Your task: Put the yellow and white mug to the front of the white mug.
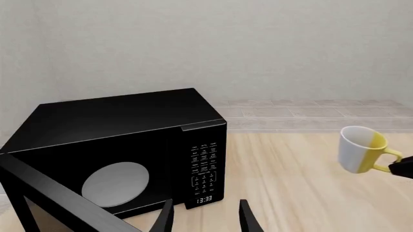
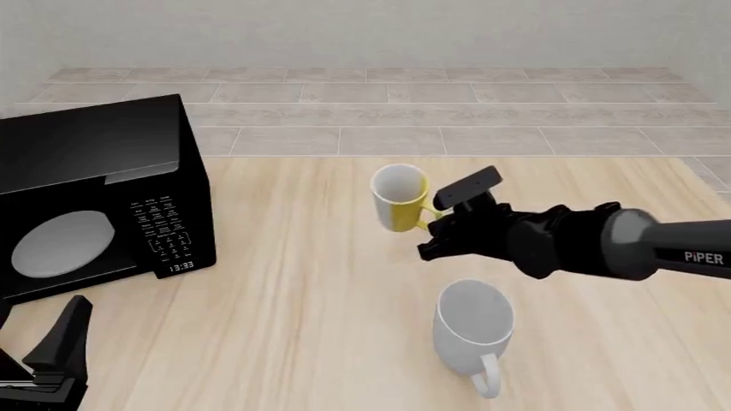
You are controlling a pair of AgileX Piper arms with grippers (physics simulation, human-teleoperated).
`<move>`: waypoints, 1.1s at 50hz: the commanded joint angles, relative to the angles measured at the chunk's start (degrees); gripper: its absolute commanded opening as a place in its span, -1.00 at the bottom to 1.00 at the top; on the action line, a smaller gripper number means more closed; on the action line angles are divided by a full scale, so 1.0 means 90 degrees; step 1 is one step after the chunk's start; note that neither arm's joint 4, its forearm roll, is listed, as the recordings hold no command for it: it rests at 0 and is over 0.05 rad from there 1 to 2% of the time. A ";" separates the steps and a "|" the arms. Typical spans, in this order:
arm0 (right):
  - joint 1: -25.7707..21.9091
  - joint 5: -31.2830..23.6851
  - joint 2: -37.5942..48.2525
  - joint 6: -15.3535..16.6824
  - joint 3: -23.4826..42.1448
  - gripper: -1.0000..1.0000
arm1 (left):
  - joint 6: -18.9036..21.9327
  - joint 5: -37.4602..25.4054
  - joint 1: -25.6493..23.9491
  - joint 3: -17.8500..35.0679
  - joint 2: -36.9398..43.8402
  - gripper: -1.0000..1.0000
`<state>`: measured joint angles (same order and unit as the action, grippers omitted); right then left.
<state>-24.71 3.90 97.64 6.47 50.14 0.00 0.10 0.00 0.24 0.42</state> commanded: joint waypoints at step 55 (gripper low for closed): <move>0.1176 0.0335 0.0475 -0.0216 -0.0197 -1.00 | 0.0000 0.0000 0.0000 0.0000 0.0000 1.00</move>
<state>-14.30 5.95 99.00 5.50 47.24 0.00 0.10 0.00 0.24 0.42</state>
